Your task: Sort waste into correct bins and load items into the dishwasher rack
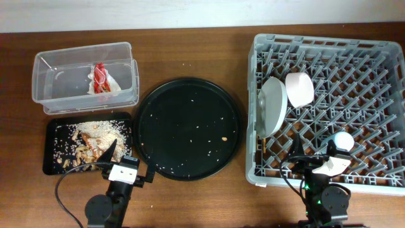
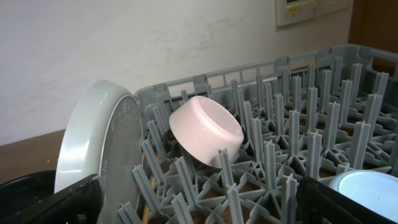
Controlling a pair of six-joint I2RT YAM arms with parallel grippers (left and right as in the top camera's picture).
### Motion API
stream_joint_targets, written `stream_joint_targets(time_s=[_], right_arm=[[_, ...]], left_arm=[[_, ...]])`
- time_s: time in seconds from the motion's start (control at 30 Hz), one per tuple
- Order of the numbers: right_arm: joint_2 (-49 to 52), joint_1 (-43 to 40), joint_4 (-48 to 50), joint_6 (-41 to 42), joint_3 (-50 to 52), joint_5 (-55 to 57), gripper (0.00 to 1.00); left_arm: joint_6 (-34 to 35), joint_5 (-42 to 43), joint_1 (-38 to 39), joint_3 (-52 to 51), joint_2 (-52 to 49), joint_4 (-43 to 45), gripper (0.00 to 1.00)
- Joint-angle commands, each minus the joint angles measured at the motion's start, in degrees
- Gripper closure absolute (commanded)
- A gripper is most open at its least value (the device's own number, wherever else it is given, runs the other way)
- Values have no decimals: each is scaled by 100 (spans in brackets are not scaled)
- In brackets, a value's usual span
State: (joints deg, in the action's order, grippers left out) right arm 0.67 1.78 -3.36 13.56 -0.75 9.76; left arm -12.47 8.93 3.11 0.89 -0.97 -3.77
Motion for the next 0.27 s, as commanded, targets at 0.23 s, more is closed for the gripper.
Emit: stream_joint_targets(time_s=[0.23], right_arm=[[-35, -31, -24, 37, 44, 7, 2]], left_arm=[[-48, -37, 26, -35, -13, -13, 1]])
